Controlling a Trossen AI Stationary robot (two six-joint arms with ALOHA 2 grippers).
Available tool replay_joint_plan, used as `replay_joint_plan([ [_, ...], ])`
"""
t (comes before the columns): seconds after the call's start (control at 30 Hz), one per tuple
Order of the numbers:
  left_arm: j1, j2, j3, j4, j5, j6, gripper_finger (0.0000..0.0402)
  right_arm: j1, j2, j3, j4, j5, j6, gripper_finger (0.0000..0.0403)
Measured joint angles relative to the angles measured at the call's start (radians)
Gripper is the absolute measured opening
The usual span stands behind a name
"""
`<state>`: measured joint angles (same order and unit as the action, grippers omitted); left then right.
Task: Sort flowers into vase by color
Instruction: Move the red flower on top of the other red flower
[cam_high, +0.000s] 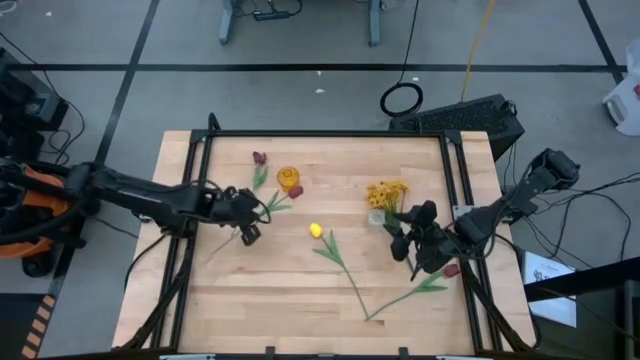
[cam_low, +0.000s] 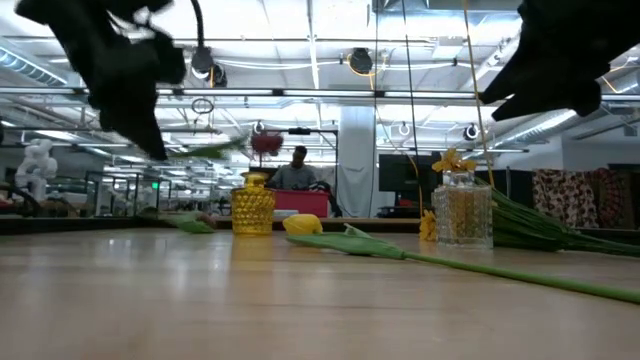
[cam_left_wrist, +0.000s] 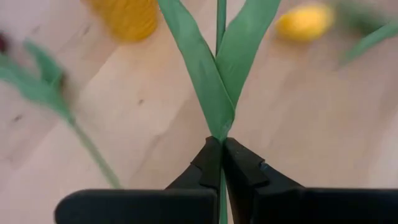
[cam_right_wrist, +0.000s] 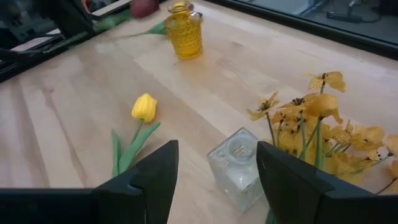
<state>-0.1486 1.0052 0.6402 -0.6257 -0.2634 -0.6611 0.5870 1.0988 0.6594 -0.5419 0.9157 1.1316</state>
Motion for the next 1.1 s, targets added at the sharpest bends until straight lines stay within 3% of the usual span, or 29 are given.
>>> replay_joint_plan([
  [0.1, -0.054, -0.075, 0.0, 0.004, -0.049, -0.096, 0.0012, 0.015, 0.0, 0.0, 0.0, 0.0, 0.001, 0.0208],
  [0.27, -0.102, -0.111, -0.005, -0.193, -0.363, -0.359, 0.0012, 0.038, 0.0, 0.0, 0.016, 0.001, 0.008, 0.0208],
  [0.37, -0.068, -0.105, -0.038, -0.252, -0.482, -0.461, 0.0012, 0.048, 0.0, 0.0, 0.047, 0.002, 0.008, 0.0208],
  [0.5, 0.003, -0.101, -0.128, -0.143, -0.467, -0.454, 0.0012, 0.056, -0.001, 0.013, 0.071, -0.059, 0.041, 0.0208],
  [0.7, 0.076, -0.078, -0.29, 0.023, -0.358, -0.471, 0.0012, 0.066, 0.004, 0.068, 0.068, -0.288, 0.072, 0.0208],
  [0.83, 0.099, -0.068, -0.352, 0.036, -0.348, -0.521, 0.0015, 0.098, 0.051, 0.082, 0.077, -0.306, 0.119, 0.0208],
  [0.93, 0.11, -0.069, -0.381, 0.098, -0.345, -0.534, 0.0027, 0.102, 0.157, 0.083, 0.19, -0.249, 0.141, 0.0208],
  [1.03, 0.111, -0.069, -0.391, 0.12, -0.341, -0.526, 0.0053, 0.084, 0.311, 0.096, 0.395, -0.278, 0.057, 0.0208],
  [1.1, 0.111, -0.069, -0.39, 0.124, -0.341, -0.51, 0.0075, 0.069, 0.414, 0.149, 0.441, -0.295, 0.014, 0.0208],
])
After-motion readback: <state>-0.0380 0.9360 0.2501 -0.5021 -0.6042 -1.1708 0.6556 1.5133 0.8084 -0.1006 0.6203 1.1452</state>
